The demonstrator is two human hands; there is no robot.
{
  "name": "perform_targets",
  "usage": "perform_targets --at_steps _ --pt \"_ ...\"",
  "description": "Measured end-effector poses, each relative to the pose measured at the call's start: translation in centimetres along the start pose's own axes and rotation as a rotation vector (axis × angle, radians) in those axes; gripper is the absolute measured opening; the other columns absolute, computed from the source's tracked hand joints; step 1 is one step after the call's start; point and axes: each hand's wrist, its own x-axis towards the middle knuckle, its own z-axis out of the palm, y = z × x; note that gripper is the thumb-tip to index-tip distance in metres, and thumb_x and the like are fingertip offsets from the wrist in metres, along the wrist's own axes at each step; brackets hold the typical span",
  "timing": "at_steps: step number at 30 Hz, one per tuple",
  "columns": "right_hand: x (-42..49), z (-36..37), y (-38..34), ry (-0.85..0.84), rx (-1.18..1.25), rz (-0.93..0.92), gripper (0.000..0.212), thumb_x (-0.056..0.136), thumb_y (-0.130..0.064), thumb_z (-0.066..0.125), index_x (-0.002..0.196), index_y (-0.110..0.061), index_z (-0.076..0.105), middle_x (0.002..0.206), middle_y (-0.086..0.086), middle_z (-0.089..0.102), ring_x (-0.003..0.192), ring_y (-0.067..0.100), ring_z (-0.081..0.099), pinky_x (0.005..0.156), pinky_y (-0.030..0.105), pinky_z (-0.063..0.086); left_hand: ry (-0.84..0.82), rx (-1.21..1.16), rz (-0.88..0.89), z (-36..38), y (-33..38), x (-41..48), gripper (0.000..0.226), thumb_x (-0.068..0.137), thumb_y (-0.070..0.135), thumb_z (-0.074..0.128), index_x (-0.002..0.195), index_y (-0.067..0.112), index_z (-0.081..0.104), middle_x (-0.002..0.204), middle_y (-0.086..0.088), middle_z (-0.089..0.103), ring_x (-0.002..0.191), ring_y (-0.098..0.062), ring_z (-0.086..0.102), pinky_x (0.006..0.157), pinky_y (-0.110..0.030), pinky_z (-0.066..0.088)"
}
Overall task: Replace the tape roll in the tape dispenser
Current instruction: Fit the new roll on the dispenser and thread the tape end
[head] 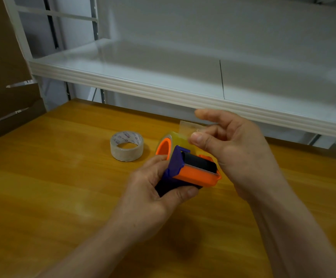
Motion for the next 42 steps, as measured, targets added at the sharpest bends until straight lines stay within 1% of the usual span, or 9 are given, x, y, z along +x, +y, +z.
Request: perform_targets --at_steps 5,7,10,16,21,27,32,37,42 --pt "0.0 -0.7 -0.1 -0.007 -0.073 -0.053 0.007 0.083 -0.023 0.081 0.086 -0.028 0.077 0.086 -0.005 0.077 0.088 0.010 0.072 0.086 0.037 0.060 -0.022 0.037 0.001 0.1 -0.1 0.0 0.029 0.074 0.035 0.080 0.101 0.042 0.072 0.112 0.012 0.066 0.105 -0.010 0.066 0.079 -0.024 0.056" --pt "0.0 -0.7 -0.1 0.011 -0.091 -0.075 0.008 0.083 -0.023 0.081 0.079 -0.026 0.075 0.083 -0.005 0.076 0.085 0.012 0.070 0.083 0.038 0.059 -0.025 0.014 -0.005 0.2 0.0 0.0 0.029 0.074 0.030 0.081 0.100 0.041 0.073 0.111 0.013 0.067 0.104 -0.009 0.066 0.078 -0.022 0.055" --pt "-0.1 -0.3 -0.4 0.058 -0.126 -0.086 0.010 0.085 -0.024 0.079 0.078 -0.026 0.072 0.082 -0.006 0.074 0.086 0.010 0.067 0.079 0.036 0.055 -0.020 -0.016 0.000 0.3 0.0 0.1 0.030 0.074 0.023 0.079 0.098 0.039 0.074 0.109 0.013 0.067 0.103 -0.007 0.066 0.077 -0.019 0.054" --pt "-1.1 0.9 -1.2 0.191 -0.122 -0.104 0.014 0.088 -0.023 0.075 0.078 -0.029 0.068 0.091 -0.014 0.072 0.093 0.004 0.067 0.083 0.032 0.054 0.017 -0.028 -0.001 0.6 -0.2 -0.1 0.026 0.073 0.026 0.081 0.095 0.037 0.076 0.109 0.007 0.067 0.101 -0.018 0.066 0.077 -0.029 0.055" --pt "-1.7 1.7 -1.5 0.260 -0.165 -0.202 0.014 0.090 -0.022 0.072 0.080 -0.030 0.066 0.091 -0.010 0.070 0.089 0.004 0.064 0.074 0.017 0.049 0.063 0.022 0.040 0.5 -0.2 -0.2 0.023 0.072 0.042 0.078 0.094 0.038 0.074 0.106 0.008 0.068 0.099 -0.029 0.062 0.080 -0.050 0.055" --pt "-2.0 2.0 -1.6 0.329 -0.196 -0.322 0.019 0.088 -0.016 0.073 0.080 -0.031 0.065 0.091 -0.011 0.067 0.090 0.004 0.063 0.074 0.012 0.046 0.069 0.009 0.079 0.4 0.2 0.1 0.027 0.073 0.027 0.081 0.097 0.037 0.074 0.105 0.004 0.066 0.104 -0.018 0.062 0.079 -0.016 0.048" --pt "-2.0 1.9 -1.6 0.337 -0.193 -0.346 0.018 0.087 -0.015 0.074 0.081 -0.030 0.066 0.091 -0.012 0.068 0.091 0.002 0.063 0.075 0.011 0.046 0.067 0.063 0.102 0.1 -0.1 0.1 0.027 0.074 0.030 0.081 0.100 0.034 0.073 0.106 0.003 0.066 0.100 -0.015 0.064 0.078 -0.016 0.049" --pt "-1.1 -0.2 -2.1 0.273 -0.114 -0.199 0.015 0.085 -0.018 0.078 0.076 -0.028 0.071 0.077 -0.012 0.073 0.078 0.003 0.068 0.070 0.018 0.053 -0.048 0.245 0.205 0.1 -1.1 0.2 0.027 0.081 0.024 0.076 0.107 0.021 0.072 0.114 0.003 0.065 0.111 -0.026 0.062 0.088 -0.046 0.053" --pt "-1.4 -0.6 -2.5 0.210 -0.081 -0.123 0.015 0.086 -0.020 0.077 0.074 -0.028 0.071 0.078 -0.013 0.073 0.075 0.004 0.068 0.070 0.024 0.056 -0.017 0.315 0.232 0.3 -1.5 0.4 0.027 0.084 0.034 0.069 0.111 0.029 0.067 0.115 0.006 0.065 0.115 -0.019 0.061 0.104 -0.058 0.043"
